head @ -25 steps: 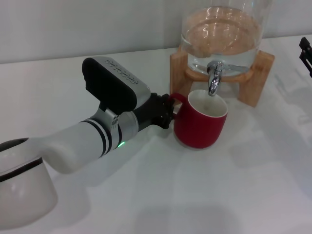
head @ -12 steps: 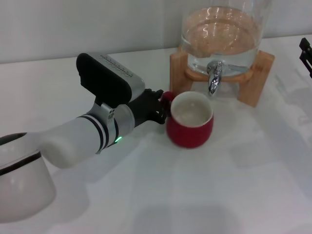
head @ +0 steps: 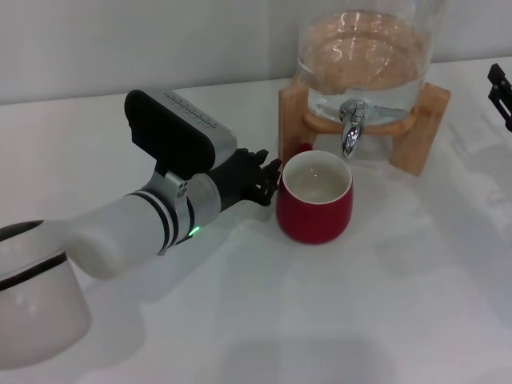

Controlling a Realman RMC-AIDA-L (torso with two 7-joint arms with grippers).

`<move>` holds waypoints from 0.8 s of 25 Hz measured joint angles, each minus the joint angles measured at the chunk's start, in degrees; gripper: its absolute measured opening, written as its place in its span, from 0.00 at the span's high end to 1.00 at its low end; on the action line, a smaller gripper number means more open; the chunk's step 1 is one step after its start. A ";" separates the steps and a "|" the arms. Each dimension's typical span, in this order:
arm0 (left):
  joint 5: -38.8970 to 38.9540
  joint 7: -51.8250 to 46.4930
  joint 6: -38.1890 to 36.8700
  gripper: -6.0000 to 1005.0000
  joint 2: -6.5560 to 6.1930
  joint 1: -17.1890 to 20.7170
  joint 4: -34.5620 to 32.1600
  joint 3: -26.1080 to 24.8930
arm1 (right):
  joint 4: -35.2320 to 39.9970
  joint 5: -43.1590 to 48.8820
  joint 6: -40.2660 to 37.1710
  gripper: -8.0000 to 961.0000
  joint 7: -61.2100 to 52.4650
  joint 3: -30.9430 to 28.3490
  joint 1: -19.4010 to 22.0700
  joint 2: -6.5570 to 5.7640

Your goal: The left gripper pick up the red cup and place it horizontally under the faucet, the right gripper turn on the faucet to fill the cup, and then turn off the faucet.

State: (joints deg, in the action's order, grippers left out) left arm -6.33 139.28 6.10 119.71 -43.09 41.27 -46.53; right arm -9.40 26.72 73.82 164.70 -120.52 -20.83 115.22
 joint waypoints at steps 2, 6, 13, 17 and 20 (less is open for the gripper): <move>0.00 -0.01 0.06 0.80 0.00 0.21 0.09 0.01 | 0.00 0.00 -0.07 0.37 0.00 0.03 0.00 0.00; -0.04 -0.03 0.14 0.80 -0.02 1.49 0.98 0.00 | 0.00 0.00 -0.39 0.37 0.00 0.03 0.00 0.00; -2.47 0.51 0.18 0.80 -0.45 7.71 5.41 -0.40 | 0.00 -0.26 -1.01 0.37 0.15 -0.11 0.00 -0.04; -7.34 0.53 0.07 0.80 -0.51 13.66 9.68 -1.27 | -0.12 -0.42 -2.61 0.37 0.32 -0.24 -0.27 -0.07; -10.89 0.55 0.16 0.80 -0.53 17.74 12.40 -2.61 | -0.27 -0.44 -3.20 0.37 0.31 -0.23 -0.36 -0.08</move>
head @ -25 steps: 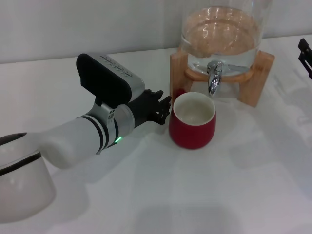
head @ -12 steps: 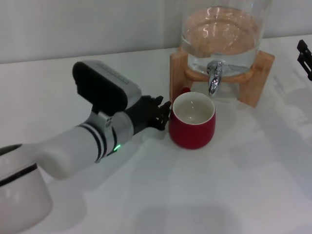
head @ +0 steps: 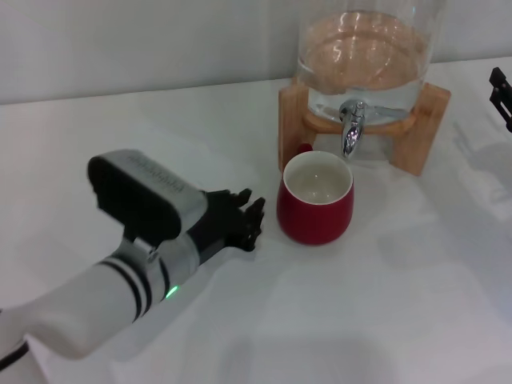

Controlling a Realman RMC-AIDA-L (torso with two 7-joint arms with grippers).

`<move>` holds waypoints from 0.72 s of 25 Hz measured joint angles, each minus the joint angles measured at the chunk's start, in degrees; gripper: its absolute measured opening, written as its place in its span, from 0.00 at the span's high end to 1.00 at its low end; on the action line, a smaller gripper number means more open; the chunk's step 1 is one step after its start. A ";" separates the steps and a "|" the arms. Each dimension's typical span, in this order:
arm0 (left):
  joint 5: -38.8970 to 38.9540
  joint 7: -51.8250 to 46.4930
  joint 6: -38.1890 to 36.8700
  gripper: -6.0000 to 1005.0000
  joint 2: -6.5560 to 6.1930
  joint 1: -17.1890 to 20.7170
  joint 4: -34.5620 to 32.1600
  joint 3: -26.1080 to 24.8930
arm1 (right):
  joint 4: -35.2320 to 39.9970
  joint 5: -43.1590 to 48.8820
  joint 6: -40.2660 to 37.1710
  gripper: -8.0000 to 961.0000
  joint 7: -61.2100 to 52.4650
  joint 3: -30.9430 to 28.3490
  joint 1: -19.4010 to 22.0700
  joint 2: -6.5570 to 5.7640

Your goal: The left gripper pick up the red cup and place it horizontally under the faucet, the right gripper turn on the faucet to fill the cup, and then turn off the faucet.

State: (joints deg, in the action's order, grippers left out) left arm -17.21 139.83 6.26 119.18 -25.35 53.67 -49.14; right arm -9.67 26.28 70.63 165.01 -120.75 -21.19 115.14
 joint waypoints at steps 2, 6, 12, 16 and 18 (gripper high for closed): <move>-1.68 0.00 0.05 0.80 -0.01 1.91 1.45 -0.31 | -0.03 -0.01 -0.15 0.37 0.00 0.08 -0.05 -0.01; -3.14 0.00 0.08 0.79 0.00 3.26 2.46 -0.22 | 0.08 0.09 -0.16 0.37 0.00 0.17 -0.06 -0.01; -3.42 0.01 0.52 0.79 0.00 2.90 2.54 0.22 | 0.13 0.17 0.06 0.37 -0.16 0.17 0.27 0.05; -3.90 0.00 0.93 0.79 0.00 1.96 2.14 -0.15 | 0.22 0.18 0.20 0.37 -0.22 0.17 0.42 0.07; -4.04 0.00 0.93 0.79 0.04 1.18 2.02 -0.17 | 0.26 0.18 0.29 0.37 -0.25 0.17 0.53 0.08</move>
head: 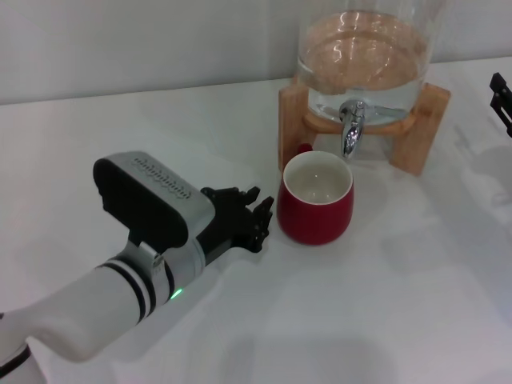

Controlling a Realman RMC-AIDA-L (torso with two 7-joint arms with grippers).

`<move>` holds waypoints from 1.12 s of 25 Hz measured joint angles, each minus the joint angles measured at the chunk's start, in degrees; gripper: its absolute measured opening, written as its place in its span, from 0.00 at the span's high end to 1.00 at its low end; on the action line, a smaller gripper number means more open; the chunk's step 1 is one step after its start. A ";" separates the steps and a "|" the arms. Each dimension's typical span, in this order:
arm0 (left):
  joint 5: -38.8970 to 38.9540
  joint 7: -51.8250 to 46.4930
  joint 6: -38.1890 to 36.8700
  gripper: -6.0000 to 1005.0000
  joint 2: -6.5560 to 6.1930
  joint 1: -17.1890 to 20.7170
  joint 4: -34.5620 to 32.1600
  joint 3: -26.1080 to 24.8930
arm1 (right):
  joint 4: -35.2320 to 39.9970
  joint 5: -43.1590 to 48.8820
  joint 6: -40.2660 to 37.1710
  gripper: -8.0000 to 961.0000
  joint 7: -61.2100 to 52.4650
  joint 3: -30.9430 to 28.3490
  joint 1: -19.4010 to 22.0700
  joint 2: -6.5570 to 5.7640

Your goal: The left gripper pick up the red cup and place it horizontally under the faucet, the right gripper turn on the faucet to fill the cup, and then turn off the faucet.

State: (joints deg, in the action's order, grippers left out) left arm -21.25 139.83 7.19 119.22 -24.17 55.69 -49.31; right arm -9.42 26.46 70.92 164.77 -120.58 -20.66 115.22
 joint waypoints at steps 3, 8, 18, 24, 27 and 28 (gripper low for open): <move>-0.02 0.00 0.01 0.79 0.07 -1.29 -0.48 -0.30 | 0.02 0.04 0.28 0.37 -0.01 0.00 0.08 0.00; -0.01 -0.17 0.01 0.79 0.15 -3.69 -1.59 -0.55 | 0.02 0.23 1.05 0.37 -0.04 0.00 0.17 0.00; 1.23 -0.59 2.95 0.79 0.40 -8.67 -4.81 -0.17 | 0.02 0.26 2.21 0.37 -0.06 0.00 0.35 0.00; 1.27 -1.98 3.92 0.79 0.40 -10.93 -6.59 -0.24 | 0.01 0.26 2.21 0.37 -0.07 -0.01 0.19 0.00; 1.30 -5.48 6.95 0.79 0.40 -13.47 -10.04 -0.24 | 0.01 0.26 2.21 0.37 -0.07 -0.01 0.08 0.00; 1.30 -5.48 6.95 0.79 0.40 -13.47 -10.04 -0.24 | 0.01 0.26 2.21 0.37 -0.07 -0.01 0.08 0.00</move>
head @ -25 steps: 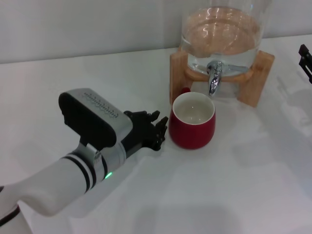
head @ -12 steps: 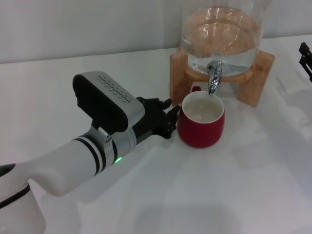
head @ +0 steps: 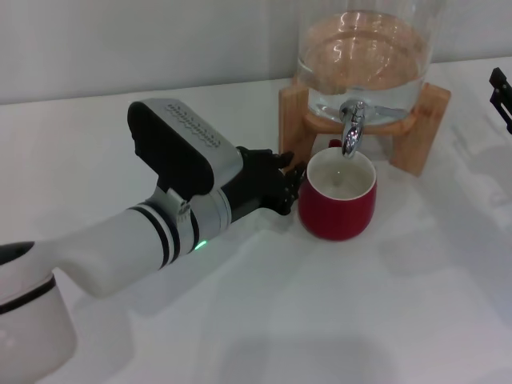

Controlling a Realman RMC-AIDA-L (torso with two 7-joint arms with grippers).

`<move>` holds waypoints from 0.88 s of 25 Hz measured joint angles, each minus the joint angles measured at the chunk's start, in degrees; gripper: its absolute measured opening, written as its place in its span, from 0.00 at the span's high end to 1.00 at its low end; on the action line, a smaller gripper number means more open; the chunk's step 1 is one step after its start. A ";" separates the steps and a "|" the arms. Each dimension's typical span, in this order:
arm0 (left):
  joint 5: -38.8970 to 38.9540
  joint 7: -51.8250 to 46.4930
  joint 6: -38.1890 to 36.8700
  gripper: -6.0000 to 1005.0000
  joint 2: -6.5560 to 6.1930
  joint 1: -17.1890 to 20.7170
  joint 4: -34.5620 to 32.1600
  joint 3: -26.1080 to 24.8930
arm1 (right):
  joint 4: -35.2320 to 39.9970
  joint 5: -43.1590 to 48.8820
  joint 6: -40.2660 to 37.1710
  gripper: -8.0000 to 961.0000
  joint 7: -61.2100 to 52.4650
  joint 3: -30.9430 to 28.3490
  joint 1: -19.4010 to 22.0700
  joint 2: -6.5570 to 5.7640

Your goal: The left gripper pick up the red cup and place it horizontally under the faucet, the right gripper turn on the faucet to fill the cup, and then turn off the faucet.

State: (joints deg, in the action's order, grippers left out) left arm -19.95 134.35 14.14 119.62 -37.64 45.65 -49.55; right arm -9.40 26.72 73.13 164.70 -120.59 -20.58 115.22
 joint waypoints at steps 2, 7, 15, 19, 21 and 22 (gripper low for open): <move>-0.02 -1.33 1.13 0.79 0.00 -0.93 -1.34 0.08 | 0.00 0.00 0.00 0.37 0.00 0.04 -0.03 0.00; -0.34 -1.47 1.24 0.79 -0.01 -0.24 -0.73 0.07 | 0.00 0.00 -0.12 0.37 0.00 0.08 -0.10 0.00; -0.94 1.98 0.62 0.79 -0.41 8.57 5.49 -2.51 | 0.00 0.00 -0.48 0.37 0.05 0.09 -0.25 0.00; -3.09 6.68 -0.65 0.79 -0.24 16.69 10.03 -7.37 | -0.03 -0.02 -0.55 0.37 0.11 0.09 -0.25 0.00; -3.66 9.10 -1.15 0.79 -0.07 20.54 11.78 -10.40 | -0.06 -0.08 -0.55 0.37 0.11 0.10 -0.26 -0.01; -3.71 9.85 -1.11 0.79 -0.03 22.15 12.47 -12.03 | -0.06 -0.13 -0.55 0.37 0.11 0.09 -0.26 -0.03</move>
State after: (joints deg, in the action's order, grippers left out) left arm -23.66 144.21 13.04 119.59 -15.49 58.12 -61.58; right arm -9.47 26.59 72.58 164.81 -120.50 -20.83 115.19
